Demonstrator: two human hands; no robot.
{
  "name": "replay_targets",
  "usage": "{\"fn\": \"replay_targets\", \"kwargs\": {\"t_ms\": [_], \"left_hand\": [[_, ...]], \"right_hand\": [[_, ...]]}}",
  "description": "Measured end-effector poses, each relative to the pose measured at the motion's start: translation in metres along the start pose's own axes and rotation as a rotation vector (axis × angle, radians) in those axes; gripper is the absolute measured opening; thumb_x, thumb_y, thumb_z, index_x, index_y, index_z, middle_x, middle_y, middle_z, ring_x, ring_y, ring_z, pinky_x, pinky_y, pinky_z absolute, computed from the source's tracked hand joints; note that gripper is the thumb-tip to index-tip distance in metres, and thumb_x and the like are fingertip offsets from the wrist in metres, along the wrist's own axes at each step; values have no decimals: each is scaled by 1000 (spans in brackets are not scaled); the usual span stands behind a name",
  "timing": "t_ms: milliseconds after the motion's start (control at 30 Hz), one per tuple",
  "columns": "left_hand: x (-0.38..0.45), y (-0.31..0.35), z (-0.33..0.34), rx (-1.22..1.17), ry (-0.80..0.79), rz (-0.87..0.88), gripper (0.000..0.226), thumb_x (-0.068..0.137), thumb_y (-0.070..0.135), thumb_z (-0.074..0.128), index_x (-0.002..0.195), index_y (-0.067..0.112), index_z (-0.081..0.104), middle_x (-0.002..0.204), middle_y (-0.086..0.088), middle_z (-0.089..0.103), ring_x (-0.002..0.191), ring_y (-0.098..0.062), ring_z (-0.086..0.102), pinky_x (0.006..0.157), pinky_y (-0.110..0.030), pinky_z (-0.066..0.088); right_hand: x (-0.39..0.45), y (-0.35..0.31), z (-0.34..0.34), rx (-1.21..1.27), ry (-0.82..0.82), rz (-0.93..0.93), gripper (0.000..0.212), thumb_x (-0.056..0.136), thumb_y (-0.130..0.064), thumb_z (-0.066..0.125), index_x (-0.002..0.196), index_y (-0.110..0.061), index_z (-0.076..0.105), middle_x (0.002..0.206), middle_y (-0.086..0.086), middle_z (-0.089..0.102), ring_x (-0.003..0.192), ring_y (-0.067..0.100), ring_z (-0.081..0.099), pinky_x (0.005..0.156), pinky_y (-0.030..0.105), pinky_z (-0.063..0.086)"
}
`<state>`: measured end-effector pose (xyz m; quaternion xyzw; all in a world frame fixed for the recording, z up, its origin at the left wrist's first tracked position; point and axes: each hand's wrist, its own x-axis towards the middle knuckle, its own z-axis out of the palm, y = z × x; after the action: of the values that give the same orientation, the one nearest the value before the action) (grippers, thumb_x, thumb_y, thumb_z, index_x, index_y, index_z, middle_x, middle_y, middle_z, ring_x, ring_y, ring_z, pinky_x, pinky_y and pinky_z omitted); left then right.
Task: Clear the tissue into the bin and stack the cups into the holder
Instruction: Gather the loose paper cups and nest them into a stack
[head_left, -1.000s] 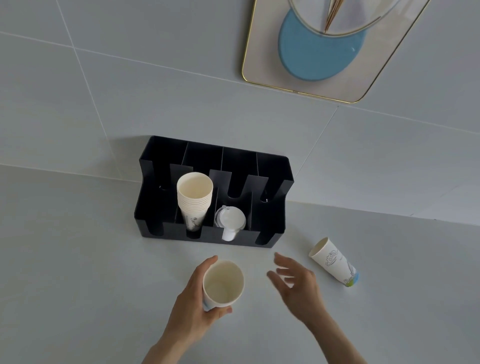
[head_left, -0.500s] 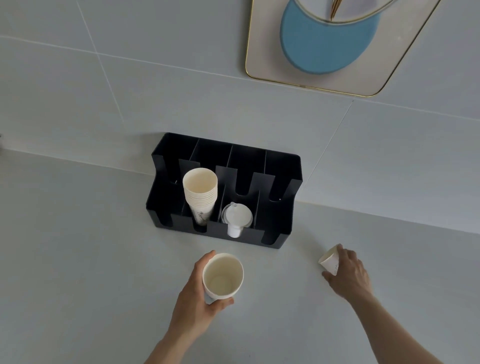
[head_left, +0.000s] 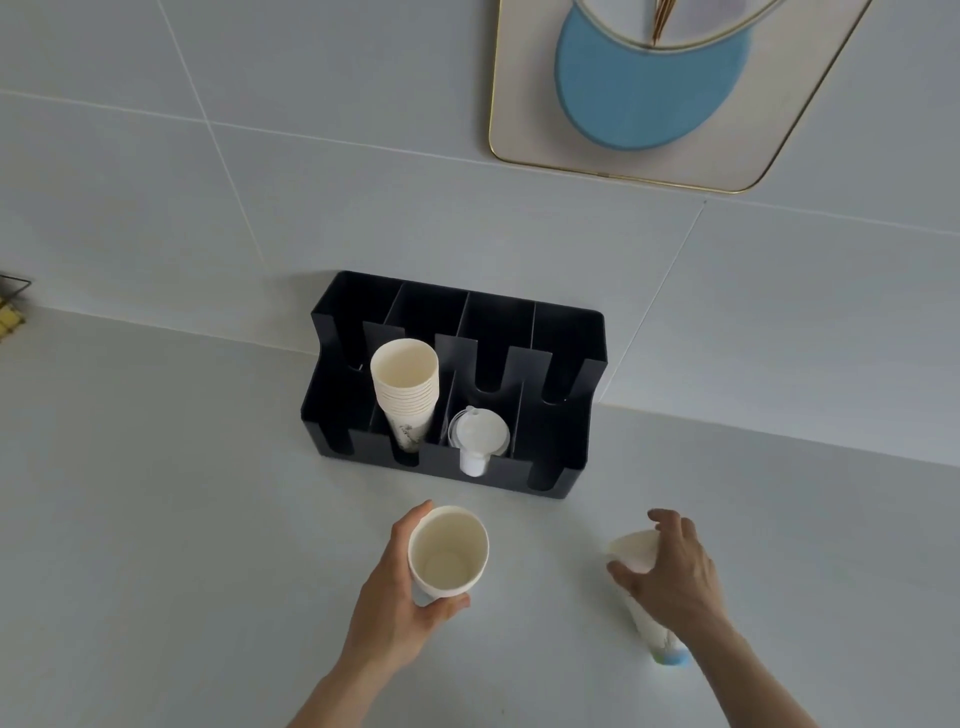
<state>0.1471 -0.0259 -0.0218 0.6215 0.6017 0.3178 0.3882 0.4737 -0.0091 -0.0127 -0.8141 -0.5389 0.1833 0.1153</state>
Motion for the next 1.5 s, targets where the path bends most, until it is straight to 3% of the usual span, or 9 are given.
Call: {"fn": "replay_targets", "kwargs": {"t_ms": [133, 267, 433, 733, 867, 1067, 1233, 1333, 1500], "left_hand": [[1, -3, 0, 3, -6, -5, 105, 59, 38, 91, 135, 62, 22, 129, 35, 48, 115, 0, 53, 91, -28, 49], [2, -7, 0, -16, -11, 6, 104, 59, 38, 90, 136, 60, 24, 128, 29, 53, 113, -3, 56, 90, -31, 52], [3, -7, -3, -18, -26, 9, 102, 58, 43, 89, 131, 65, 21, 123, 25, 57, 108, -7, 60, 85, -34, 55], [5, -7, -8, -3, -60, 44, 102, 61, 36, 85, 136, 61, 21, 133, 30, 50, 117, -6, 57, 89, -37, 56], [6, -5, -10, -31, -92, 10, 101, 59, 43, 85, 138, 56, 23, 131, 30, 50, 115, -7, 57, 90, -37, 56], [10, -1, -14, -33, -152, -26, 102, 54, 53, 81, 138, 51, 24, 132, 28, 48, 116, -5, 55, 86, -24, 54], [15, -12, -36, 38, -329, -114, 114, 57, 46, 86, 148, 39, 19, 144, 22, 38, 132, -5, 42, 101, -29, 43], [23, -25, -61, 63, -445, -269, 88, 69, 40, 84, 143, 29, 37, 143, 5, 49, 129, -12, 50, 101, -27, 41], [44, -6, -95, -235, -377, -526, 34, 91, 28, 69, 120, 13, 63, 112, -8, 69, 97, -25, 71, 83, -33, 58]], "right_hand": [[-27, -63, -20, 350, 74, -233, 91, 66, -29, 93, 144, -20, 46, 128, 2, 53, 109, 25, 61, 92, 39, 53], [-54, -132, -50, 668, 204, -513, 86, 68, -36, 85, 144, -20, 49, 127, 0, 51, 115, 18, 60, 89, 28, 55], [-71, -170, -43, 635, 133, -677, 91, 69, -36, 85, 148, -15, 45, 133, 4, 47, 120, 21, 55, 88, 29, 55], [-86, -144, 23, 230, -193, -541, 103, 76, -64, 74, 157, -23, 24, 145, -17, 37, 122, 8, 51, 101, 30, 50], [-87, -145, 29, 253, -179, -434, 87, 83, -62, 68, 154, -33, 29, 141, -21, 47, 115, 5, 53, 100, 33, 50], [-86, -148, 29, 275, -233, -331, 88, 76, -64, 72, 150, -42, 31, 141, -24, 49, 123, 7, 55, 103, 39, 50], [-82, -147, 20, 497, -309, -152, 87, 76, -57, 79, 150, -45, 34, 140, -19, 54, 114, 5, 64, 98, 37, 55], [-82, -145, 10, 654, -346, 43, 79, 80, -54, 78, 148, -39, 41, 135, -13, 59, 108, 2, 66, 92, 30, 54], [-75, -144, 2, 784, -423, 283, 54, 88, -39, 75, 133, -13, 61, 119, 1, 69, 104, 19, 70, 92, 44, 61]]}}
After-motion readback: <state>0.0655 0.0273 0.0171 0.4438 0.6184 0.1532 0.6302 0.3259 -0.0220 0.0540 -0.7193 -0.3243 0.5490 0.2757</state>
